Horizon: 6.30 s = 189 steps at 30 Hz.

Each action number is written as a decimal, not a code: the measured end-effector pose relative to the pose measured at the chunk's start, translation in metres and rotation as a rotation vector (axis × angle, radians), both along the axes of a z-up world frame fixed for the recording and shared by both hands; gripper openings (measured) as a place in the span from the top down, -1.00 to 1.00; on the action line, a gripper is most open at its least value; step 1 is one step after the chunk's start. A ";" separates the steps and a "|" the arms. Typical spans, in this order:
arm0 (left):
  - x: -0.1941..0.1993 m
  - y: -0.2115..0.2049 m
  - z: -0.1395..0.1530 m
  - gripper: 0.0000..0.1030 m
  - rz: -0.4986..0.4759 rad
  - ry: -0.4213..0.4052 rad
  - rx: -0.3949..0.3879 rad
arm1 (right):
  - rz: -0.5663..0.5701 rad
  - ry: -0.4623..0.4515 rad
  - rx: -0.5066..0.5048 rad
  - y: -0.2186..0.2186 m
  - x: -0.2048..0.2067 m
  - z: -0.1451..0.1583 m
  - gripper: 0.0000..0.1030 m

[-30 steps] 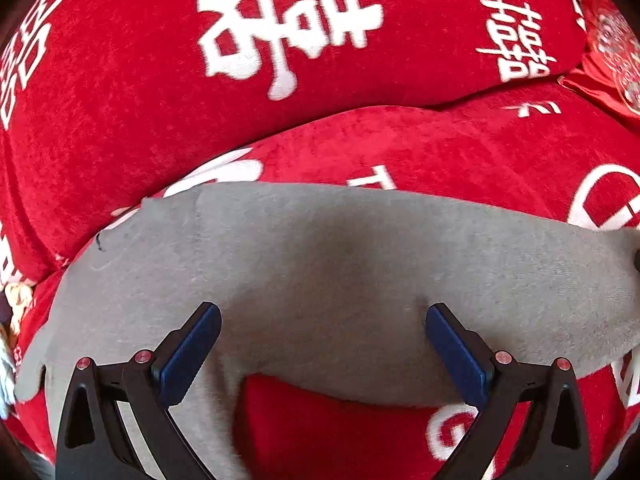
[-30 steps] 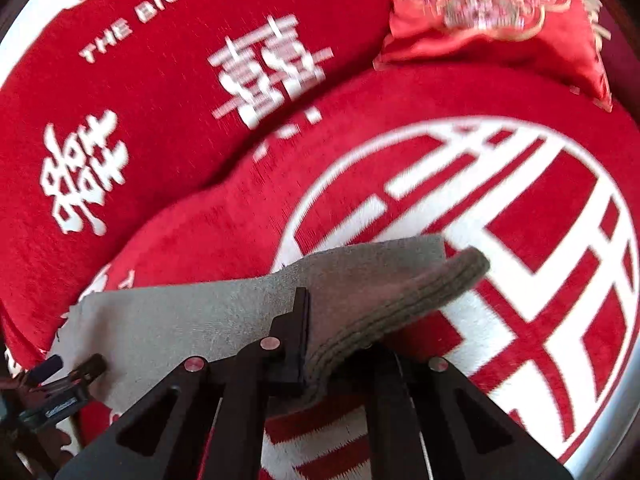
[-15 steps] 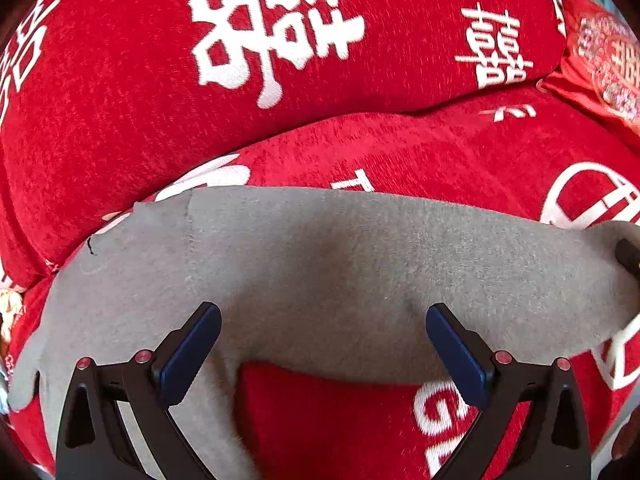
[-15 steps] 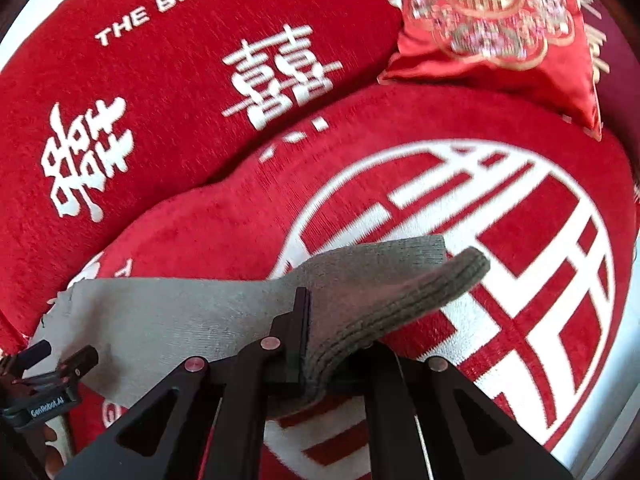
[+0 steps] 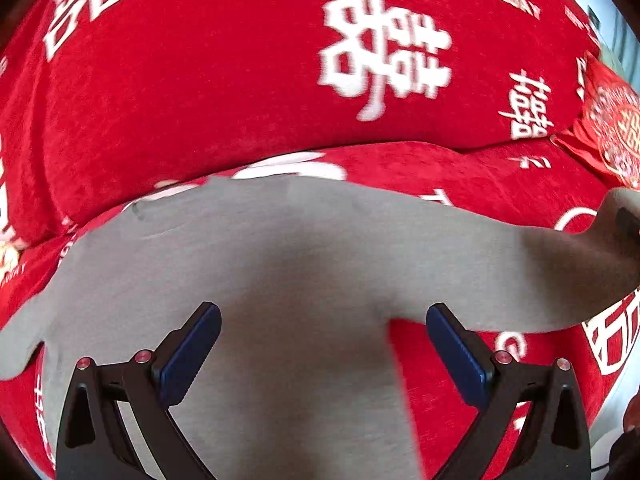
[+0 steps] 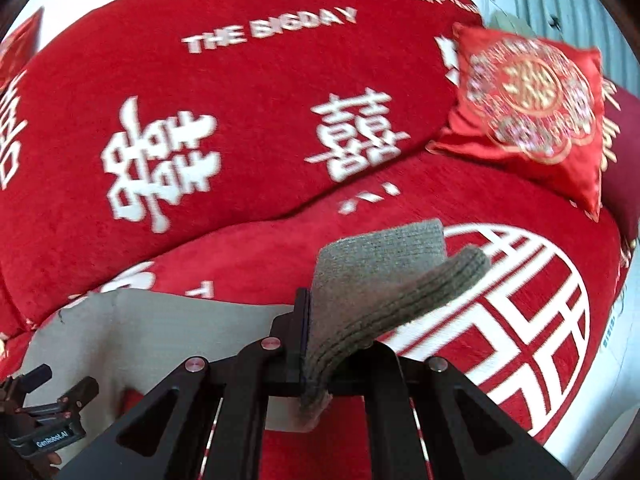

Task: Fold small clothes
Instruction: 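Carry the held sleeve across the sweater body with the right tool, then open, then withdraw the right tool and move the left tool toward the other sleeve, then close the left tool on the other sleeve cuff, then fold the held sleeve across the sweater body with the left tool, then open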

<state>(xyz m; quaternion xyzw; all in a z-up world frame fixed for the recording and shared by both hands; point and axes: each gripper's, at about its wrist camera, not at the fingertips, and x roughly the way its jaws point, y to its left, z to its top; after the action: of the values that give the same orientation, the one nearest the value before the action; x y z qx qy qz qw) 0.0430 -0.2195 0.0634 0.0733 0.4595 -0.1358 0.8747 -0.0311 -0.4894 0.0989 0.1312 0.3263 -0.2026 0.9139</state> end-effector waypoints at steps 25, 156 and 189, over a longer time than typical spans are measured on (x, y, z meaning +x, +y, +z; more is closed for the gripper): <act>0.020 0.267 -0.029 -1.00 0.347 0.098 -0.072 | 0.437 0.024 -0.147 0.342 0.107 0.020 0.88; -0.022 0.636 -0.033 0.78 1.170 -0.188 -0.372 | 0.917 0.295 -0.319 0.597 0.124 -0.108 -0.79; 0.074 0.333 0.026 0.78 0.626 -0.106 -0.028 | 0.608 0.260 -0.074 0.342 0.124 -0.090 -0.79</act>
<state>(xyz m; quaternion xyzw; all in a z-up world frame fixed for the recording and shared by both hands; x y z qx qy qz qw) 0.1174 0.1137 0.0893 -0.0769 0.4114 0.1377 0.8977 0.0924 -0.1472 0.0088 -0.0323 0.4568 0.0525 0.8874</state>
